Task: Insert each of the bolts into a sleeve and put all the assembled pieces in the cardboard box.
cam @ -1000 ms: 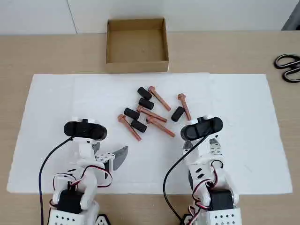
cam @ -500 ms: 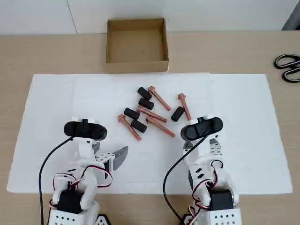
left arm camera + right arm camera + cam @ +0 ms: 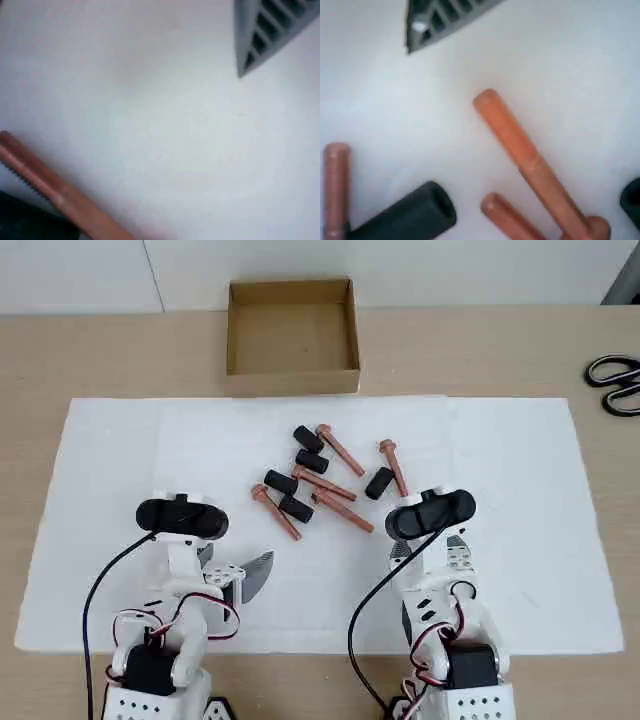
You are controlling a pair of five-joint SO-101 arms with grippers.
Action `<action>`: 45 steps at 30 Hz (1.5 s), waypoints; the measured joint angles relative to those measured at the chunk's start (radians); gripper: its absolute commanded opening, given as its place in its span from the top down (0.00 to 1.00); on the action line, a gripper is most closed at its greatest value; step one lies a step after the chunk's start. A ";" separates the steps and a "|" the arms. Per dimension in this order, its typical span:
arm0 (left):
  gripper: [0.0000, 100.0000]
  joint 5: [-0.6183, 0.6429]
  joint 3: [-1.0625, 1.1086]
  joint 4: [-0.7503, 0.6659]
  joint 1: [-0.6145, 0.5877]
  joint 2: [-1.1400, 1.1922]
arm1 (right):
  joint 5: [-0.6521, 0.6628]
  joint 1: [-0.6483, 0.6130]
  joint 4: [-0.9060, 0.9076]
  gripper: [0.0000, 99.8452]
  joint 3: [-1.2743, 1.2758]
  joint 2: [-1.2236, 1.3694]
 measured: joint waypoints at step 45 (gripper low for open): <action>0.69 -0.133 -0.287 -0.044 -0.175 0.031 | 0.172 0.149 0.043 0.81 -0.445 0.051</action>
